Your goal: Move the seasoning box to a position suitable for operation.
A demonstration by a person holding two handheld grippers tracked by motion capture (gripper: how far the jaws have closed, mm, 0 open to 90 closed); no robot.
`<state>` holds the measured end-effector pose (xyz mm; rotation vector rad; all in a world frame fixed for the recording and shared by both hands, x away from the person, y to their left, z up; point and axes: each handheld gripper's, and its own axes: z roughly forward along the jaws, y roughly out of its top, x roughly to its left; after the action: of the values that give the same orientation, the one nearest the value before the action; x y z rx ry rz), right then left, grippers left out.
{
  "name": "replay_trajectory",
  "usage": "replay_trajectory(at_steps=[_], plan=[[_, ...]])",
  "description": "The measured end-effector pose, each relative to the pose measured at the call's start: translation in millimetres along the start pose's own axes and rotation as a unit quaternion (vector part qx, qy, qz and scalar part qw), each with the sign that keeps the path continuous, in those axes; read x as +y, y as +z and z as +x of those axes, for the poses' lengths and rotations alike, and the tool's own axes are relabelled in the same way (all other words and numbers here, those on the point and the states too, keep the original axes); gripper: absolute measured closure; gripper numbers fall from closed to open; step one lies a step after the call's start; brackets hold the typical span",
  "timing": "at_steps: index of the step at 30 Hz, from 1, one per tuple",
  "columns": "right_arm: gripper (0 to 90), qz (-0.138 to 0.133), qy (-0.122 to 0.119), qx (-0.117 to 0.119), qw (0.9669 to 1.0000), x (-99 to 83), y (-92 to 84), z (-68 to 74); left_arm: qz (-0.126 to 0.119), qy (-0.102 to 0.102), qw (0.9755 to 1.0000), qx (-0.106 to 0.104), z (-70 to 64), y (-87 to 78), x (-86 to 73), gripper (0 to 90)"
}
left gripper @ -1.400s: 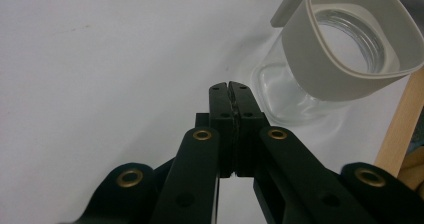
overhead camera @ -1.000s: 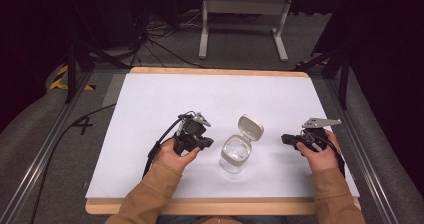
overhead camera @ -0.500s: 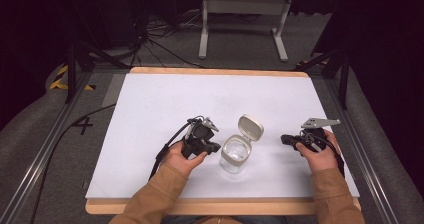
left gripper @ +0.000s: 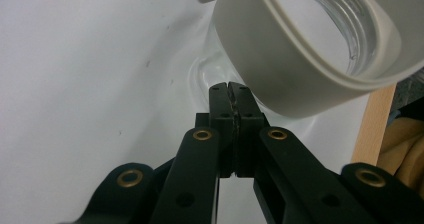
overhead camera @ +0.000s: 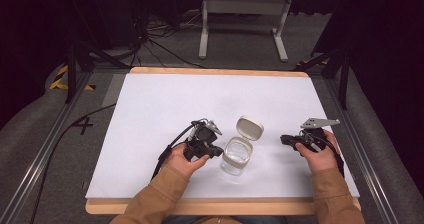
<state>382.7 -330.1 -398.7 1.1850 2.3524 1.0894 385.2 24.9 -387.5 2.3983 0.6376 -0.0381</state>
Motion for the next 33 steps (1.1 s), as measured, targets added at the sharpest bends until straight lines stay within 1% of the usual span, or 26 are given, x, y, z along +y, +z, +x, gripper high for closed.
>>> replay_trajectory(at_steps=[3,7,8,10,12,14,15,19,21,24,27,28,30,33], plan=[[85.2,0.000,0.001,0.000,1.0000,0.0,-0.1,-0.2,-0.001,0.004,1.0000,-0.003,-4.0,-0.1,0.4,89.5],[84.8,0.000,0.001,0.000,1.0000,0.0,0.0,0.0,0.005,0.009,0.9999,-0.007,-7.6,-1.2,0.8,89.4],[84.8,-0.001,0.001,0.001,1.0000,0.0,-0.4,0.1,0.012,0.013,0.9998,-0.010,-9.0,-2.0,1.2,89.5],[84.7,-0.002,0.002,0.000,1.0000,0.0,-0.7,0.0,0.010,0.013,0.9998,-0.010,-10.2,-1.5,0.9,89.4],[84.6,-0.002,0.003,0.000,1.0000,-0.1,-0.9,-0.4,0.013,0.014,0.9997,-0.013,-13.4,-1.6,1.3,89.4],[84.5,-0.002,0.004,0.000,1.0000,-0.1,-0.9,-0.4,0.017,0.015,0.9997,-0.013,-14.8,-1.6,1.5,89.3],[84.5,-0.003,0.004,0.000,1.0000,-0.1,-0.9,-0.3,0.022,0.017,0.9996,-0.006,-16.7,-2.0,1.5,89.3],[84.5,-0.003,0.003,0.000,1.0000,0.2,-0.6,0.1,0.025,0.020,0.9995,-0.002,-17.7,-1.4,0.5,89.3],[84.5,-0.002,0.001,-0.001,1.0000,0.3,-0.4,0.1,0.026,0.021,0.9994,-0.008,-17.9,-1.3,0.5,89.3],[84.5,-0.001,0.002,0.000,1.0000,0.6,-0.2,0.4,0.030,0.021,0.9993,-0.012,-19.9,-1.3,0.5,89.2],[84.4,-0.002,0.005,0.001,1.0000,0.9,0.0,0.9,0.034,0.023,0.9991,-0.007,-17.8,-1.0,0.3,88.0],[84.5,-0.002,0.005,0.001,1.0000,0.8,0.1,0.8,0.030,0.017,0.9994,-0.008,-17.1,-1.1,-0.2,86.7],[84.5,-0.002,0.004,0.001,1.0000,0.9,-0.1,0.8,0.027,0.014,0.9994,-0.013,-14.9,-3.1,0.1,84.8],[84.8,-0.005,0.003,0.005,1.0000,2.7,-0.9,2.2,0.020,0.011,0.9997,-0.009,-12.7,-8.0,0.4,81.5]])
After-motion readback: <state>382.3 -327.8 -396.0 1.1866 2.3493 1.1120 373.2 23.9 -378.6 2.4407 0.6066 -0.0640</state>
